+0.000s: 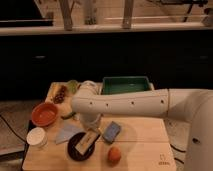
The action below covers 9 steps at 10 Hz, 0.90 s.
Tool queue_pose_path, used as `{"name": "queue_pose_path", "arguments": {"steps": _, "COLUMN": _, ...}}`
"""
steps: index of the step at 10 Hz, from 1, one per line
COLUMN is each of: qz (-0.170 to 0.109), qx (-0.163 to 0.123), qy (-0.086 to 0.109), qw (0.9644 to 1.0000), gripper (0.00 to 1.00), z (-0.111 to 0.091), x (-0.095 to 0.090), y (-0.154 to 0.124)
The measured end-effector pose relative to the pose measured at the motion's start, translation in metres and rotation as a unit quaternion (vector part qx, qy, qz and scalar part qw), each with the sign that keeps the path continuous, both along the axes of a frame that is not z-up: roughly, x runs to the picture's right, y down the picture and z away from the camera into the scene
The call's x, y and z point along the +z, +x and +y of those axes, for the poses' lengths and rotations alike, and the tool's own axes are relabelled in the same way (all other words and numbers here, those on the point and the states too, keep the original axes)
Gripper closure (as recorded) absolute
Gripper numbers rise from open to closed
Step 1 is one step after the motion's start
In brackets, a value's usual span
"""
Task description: Wipe purple bowl with eraser
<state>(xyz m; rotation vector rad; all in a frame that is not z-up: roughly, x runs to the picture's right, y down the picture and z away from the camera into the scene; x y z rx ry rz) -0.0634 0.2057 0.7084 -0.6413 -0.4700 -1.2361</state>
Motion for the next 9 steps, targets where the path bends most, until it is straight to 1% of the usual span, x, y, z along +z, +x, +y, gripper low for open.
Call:
{"name": "queue_pose_path", "arguments": {"steps": 2, "qz": 0.000, "qx": 0.001, "qy": 0.001, "qw": 1.0000, "gripper": 0.94, "z": -0.008, "x": 0.009, "y": -0.004}}
{"name": "queue_pose_path", "arguments": {"steps": 5, "qz": -0.006, "qx": -0.013, "qy": -0.004, "qw": 0.9999, "gripper": 0.94, "z": -0.015, "x": 0.021, "y": -0.019}}
{"name": "queue_pose_path", "arguments": {"steps": 8, "qz": -0.025, "qx": -0.035, "qy": -0.012, "qw": 0.9990, "gripper": 0.94, "z": -0.013, "x": 0.026, "y": -0.044}}
{"name": "queue_pose_path", "arguments": {"steps": 9, "qz": -0.033, "qx": -0.044, "qy": -0.017, "qw": 0.9984, "gripper": 0.94, "z": -0.009, "x": 0.026, "y": -0.051}}
